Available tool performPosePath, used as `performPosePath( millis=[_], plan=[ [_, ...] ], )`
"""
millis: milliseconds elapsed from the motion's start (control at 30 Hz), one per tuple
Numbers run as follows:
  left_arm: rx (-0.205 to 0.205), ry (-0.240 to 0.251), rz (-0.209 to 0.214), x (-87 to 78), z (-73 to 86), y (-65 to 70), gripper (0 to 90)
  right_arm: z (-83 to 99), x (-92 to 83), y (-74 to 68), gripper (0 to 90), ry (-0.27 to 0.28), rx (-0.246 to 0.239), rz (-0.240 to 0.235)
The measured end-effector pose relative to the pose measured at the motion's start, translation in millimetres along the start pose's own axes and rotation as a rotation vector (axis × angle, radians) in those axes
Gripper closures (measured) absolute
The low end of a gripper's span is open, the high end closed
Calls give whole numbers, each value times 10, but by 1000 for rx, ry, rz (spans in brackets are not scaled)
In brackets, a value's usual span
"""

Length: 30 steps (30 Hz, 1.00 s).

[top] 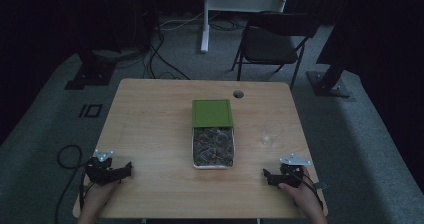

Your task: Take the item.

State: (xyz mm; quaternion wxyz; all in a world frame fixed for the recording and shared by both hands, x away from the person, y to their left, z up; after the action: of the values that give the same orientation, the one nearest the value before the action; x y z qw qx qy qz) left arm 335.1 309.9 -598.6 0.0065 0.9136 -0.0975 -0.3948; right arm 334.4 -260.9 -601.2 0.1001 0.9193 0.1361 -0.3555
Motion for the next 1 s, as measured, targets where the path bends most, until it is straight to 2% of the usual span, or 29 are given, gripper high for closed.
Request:
performPosePath(
  millis=[467, 733, 800, 1000],
  plan=[
    [0, 1, 0, 0, 0, 0, 5, 0, -1, 2, 114, 0, 2, 4],
    [0, 0, 0, 0, 0, 0, 5, -6, -11, -21, 115, 2, 30, -3],
    [0, 1, 0, 0, 0, 0, 5, -23, -17, -35, 115, 8, 45, -11],
    [0, 1, 0, 0, 0, 0, 5, -141, -82, -77, 116, 41, 45, -16]
  ],
)
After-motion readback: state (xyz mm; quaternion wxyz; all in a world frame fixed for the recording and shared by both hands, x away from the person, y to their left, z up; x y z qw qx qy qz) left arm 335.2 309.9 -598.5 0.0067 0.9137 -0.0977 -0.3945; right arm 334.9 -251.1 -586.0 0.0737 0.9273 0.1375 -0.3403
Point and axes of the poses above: each handheld gripper's, and its own axes: x roughly forward along the jaws, z roughly out of its underside, y roughly to its right, the point moved 7 cm from there along x, roughly forward along the jaws, and after that the axes turned 8 degrees about z, right-handed, at the moved point
